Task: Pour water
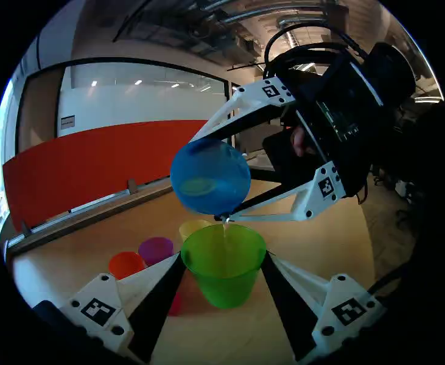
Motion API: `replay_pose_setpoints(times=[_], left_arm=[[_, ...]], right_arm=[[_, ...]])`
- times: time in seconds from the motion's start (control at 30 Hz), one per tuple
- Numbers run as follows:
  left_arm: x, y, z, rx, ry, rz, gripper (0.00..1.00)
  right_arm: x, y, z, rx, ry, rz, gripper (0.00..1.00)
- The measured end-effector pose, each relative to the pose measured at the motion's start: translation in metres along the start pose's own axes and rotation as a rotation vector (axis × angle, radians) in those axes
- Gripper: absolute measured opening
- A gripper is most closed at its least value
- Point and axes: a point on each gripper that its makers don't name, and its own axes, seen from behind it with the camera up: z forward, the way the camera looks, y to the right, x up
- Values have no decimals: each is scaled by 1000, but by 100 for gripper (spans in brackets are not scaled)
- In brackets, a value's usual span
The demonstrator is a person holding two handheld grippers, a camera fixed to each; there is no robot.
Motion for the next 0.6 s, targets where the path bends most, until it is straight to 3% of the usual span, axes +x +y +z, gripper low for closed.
replay_pose_setpoints(times=[0.6], left_arm=[[0, 0, 1, -4, -3, 5, 87]], right_arm=[[-2, 6, -4, -14, -15, -50, 91]])
